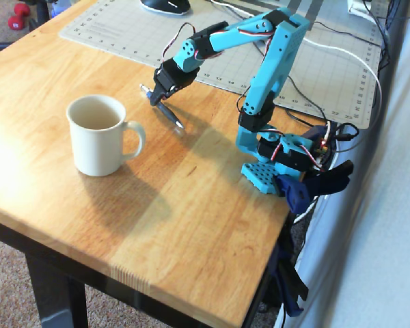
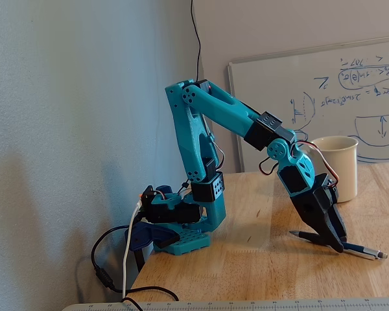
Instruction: Grasp a pen and put it in a mug.
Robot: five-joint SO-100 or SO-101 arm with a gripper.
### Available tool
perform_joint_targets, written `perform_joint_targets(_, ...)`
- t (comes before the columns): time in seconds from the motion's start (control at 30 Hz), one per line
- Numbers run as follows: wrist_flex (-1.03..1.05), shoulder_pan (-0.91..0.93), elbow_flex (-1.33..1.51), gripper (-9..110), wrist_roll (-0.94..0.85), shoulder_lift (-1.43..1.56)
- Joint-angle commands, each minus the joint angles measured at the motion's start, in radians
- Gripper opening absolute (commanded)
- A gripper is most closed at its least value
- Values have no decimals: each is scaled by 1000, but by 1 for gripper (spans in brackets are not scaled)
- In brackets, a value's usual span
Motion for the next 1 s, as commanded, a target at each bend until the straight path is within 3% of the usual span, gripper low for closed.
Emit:
perform_joint_targets(0.0,-6,-2,-26,6,-9,28)
perform_joint_targets(0.23,-17,-6,-26,2,-8,51)
perform_joint_targets(0.6,-35,-153,29,2,5,328)
perform_joint_targets(0.73,-176,-224,69,2,-8,449)
perform_joint_targets(0.97,-614,-268,183,2,-9,578)
